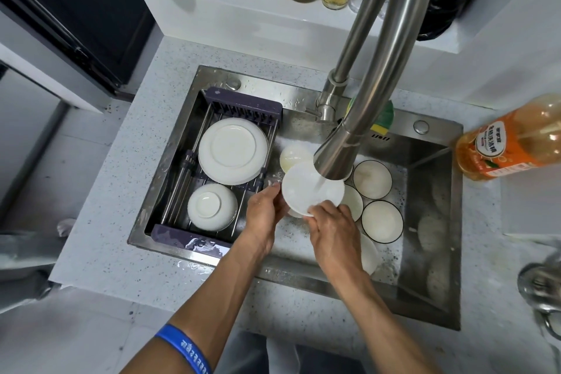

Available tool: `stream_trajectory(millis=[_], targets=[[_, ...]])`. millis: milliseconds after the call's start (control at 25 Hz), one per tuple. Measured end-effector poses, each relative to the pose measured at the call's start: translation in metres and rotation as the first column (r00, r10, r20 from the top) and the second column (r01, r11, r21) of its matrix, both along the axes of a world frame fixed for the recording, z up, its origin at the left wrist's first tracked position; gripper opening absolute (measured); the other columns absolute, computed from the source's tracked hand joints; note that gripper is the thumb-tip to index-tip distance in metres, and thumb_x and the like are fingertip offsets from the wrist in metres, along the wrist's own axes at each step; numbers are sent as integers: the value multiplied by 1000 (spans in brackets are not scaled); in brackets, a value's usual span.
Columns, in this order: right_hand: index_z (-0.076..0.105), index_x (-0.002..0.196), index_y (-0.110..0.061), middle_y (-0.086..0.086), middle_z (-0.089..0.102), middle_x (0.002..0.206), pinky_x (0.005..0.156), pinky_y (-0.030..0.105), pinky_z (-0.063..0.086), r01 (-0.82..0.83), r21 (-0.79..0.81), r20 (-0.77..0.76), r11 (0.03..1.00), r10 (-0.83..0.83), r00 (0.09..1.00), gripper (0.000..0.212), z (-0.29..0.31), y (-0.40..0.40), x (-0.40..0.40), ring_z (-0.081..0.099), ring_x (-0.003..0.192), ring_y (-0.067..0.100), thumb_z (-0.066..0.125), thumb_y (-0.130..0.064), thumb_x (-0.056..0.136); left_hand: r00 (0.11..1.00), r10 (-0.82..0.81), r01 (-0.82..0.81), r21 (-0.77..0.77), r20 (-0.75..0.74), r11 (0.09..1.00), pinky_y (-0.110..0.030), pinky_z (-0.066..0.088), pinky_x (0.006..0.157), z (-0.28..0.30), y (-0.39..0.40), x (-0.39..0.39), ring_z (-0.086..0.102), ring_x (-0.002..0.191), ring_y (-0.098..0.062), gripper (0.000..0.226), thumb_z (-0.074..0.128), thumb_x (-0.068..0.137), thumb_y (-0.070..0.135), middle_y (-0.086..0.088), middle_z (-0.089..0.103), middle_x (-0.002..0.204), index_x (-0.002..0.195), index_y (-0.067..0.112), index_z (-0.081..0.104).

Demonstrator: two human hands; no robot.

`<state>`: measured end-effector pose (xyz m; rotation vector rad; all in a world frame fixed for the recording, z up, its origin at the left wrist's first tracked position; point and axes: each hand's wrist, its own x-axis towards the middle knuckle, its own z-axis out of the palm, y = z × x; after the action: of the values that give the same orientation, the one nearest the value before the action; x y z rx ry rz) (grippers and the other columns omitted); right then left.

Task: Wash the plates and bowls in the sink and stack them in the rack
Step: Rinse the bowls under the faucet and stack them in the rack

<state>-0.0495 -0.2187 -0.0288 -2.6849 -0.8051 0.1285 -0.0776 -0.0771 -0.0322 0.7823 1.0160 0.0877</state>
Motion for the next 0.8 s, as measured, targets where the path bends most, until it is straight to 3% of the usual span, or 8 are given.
stream_trajectory(millis=[160, 240, 280, 360, 480, 560, 680, 800], targets=[[72, 85, -17, -5, 64, 84, 62, 31, 48, -71, -9, 40, 997, 71, 997, 10, -3, -5, -2, 53, 75, 21, 79, -17, 79, 1000, -23, 23, 26, -5, 999, -26, 55, 74, 0, 2, -1, 67, 83, -15, 22, 52, 99, 16, -1, 73, 83, 93, 11, 72], [73, 89, -18, -10, 64, 81, 62, 29, 45, 62, 198, -190, 978, -23, 981, 4, -2, 0, 1, 54, 73, 16, 74, -21, 86, 999, -46, 46, 41, -8, 998, -28, 54, 84, 0, 2, -2, 68, 91, -16, 23, 51, 99, 15, -3, 75, 92, 100, 10, 73], [74, 89, -17, -12, 64, 76, 61, 28, 45, 265, 349, -430, 899, -98, 897, 4, 1, 6, 3, 56, 69, 12, 72, -21, 89, 997, -77, 78, 64, -9, 995, -28, 54, 87, 1, 2, -3, 68, 94, -15, 24, 50, 99, 14, -5, 76, 100, 105, 10, 73], [75, 93, -11, -7, 70, 73, 64, 29, 53, 728, 371, -867, 576, -66, 494, 8, 9, 18, 6, 63, 67, 13, 71, -18, 90, 992, -122, 119, 115, 16, 986, -29, 53, 89, 1, 0, -4, 67, 98, -15, 24, 52, 99, 13, -8, 74, 111, 115, 12, 70], [71, 101, -11, 9, 76, 93, 73, 38, 59, 951, 90, -993, 295, 102, 63, 15, 14, 32, 9, 72, 81, 29, 70, -20, 90, 983, -182, 174, 210, 18, 962, -31, 50, 100, -4, 0, 2, 65, 112, -12, 36, 61, 95, 20, 0, 68, 126, 131, 22, 61], [69, 107, -14, 7, 76, 95, 73, 37, 58, 977, -1, -981, 214, 189, -43, 20, 18, 34, 11, 73, 85, 27, 67, -27, 92, 964, -264, 259, 301, -23, 918, -30, 49, 102, -4, -2, 9, 63, 116, -10, 48, 68, 88, 29, 3, 65, 130, 135, 26, 58], [67, 110, -16, 2, 75, 92, 65, 32, 59, 993, -63, -965, 103, 249, -87, 26, 21, 17, 19, 71, 81, 20, 66, -33, 90, 924, -378, 374, 326, -53, 868, -9, 50, 76, 7, -12, 22, 66, 97, -5, 44, 71, 89, 27, 3, 70, 115, 131, 19, 60], [67, 111, -15, 2, 73, 94, 62, 29, 59, 993, -93, -957, 78, 269, -111, 31, 20, 6, 23, 66, 80, 18, 68, -35, 87, 912, -408, 399, 291, -32, 870, -13, 52, 70, 10, -21, 28, 70, 97, -18, 33, 74, 87, 27, -2, 74, 104, 117, 17, 65]])
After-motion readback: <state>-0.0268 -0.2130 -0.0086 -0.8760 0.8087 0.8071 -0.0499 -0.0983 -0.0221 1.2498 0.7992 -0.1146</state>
